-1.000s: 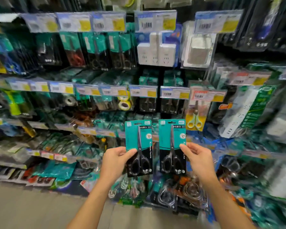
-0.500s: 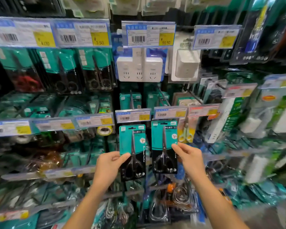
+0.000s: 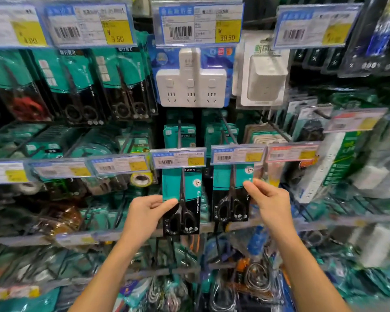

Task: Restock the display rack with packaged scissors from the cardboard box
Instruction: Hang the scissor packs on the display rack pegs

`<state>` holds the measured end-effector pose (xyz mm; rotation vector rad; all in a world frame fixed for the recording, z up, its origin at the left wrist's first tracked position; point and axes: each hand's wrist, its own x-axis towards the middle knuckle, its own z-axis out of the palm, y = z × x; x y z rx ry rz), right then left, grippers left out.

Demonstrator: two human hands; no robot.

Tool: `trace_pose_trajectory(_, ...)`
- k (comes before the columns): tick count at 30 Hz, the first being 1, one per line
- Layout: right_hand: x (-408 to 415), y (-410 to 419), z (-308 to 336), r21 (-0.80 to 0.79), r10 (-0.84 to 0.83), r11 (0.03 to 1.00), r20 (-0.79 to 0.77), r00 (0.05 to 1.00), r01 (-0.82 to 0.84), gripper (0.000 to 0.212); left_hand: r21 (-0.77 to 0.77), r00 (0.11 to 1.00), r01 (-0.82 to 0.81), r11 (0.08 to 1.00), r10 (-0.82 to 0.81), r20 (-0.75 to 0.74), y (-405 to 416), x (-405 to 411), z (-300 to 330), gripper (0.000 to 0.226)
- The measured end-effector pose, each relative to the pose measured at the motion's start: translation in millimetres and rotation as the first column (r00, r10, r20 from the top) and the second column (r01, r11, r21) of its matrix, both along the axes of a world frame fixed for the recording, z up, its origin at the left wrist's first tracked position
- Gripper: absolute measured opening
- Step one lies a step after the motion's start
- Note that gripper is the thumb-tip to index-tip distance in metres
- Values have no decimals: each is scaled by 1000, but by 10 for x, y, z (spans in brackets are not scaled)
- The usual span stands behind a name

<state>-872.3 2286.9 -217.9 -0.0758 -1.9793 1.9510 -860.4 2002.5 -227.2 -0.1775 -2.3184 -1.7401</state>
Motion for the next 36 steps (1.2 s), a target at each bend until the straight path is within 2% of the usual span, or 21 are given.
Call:
trace_pose_trajectory(2,-18,9,25,-11,1,1000,-11,1000,-1,16,-10,1000,6,1000,-6,-2,11,-7,16,29)
trace_pose_trajectory(6,19,-13,21,-14,-2,1000,-24,1000,1,18,-43,999,24,999,-25,-23,2,30,42,42)
trace_pose_trajectory(8,48,-35,7,-13,-11,1000,-31,999,10,19,-20,999,42,999,-43,-8,-27,51,39,28)
trace_pose_trajectory(11,64,-62,28,-17,-21,1000,-27,999,20,22,24,999,25,999,-26,44,-67,93,49,25)
trace_pose_trajectory(13,73,-74,56,-27,-11,1000,-18,1000,11,22,72,995,20,997,-27,93,-101,119,46,11)
trace_pose_trajectory(14,80,-77,65,-25,-8,1000,-20,1000,7,21,75,994,20,997,-27,103,-112,137,40,12)
trace_pose_trajectory(17,119,-83,112,-6,-13,1000,-23,1000,12,18,82,989,46,996,-57,138,-171,174,7,54)
trace_pose_trajectory(19,156,-75,152,-27,-1,1000,-32,1000,0,13,85,986,60,995,-73,152,-203,186,22,65)
trace_pose_trajectory(21,185,-71,181,-54,22,998,-44,999,-25,17,75,984,74,994,-85,156,-215,196,44,73)
trace_pose_trajectory(23,197,-75,196,-48,26,998,-42,999,-28,16,73,985,65,995,-76,155,-195,198,70,62)
trace_pose_trajectory(27,202,-120,208,25,37,999,-48,998,-36,13,48,987,59,997,-65,145,-97,202,132,10)
trace_pose_trajectory(31,223,-107,169,24,15,1000,-66,998,-13,25,64,988,50,997,-58,140,-70,221,137,6)
trace_pose_trajectory(36,196,-61,146,-44,-10,999,-45,999,8,17,90,987,36,995,-50,150,-102,228,173,6)
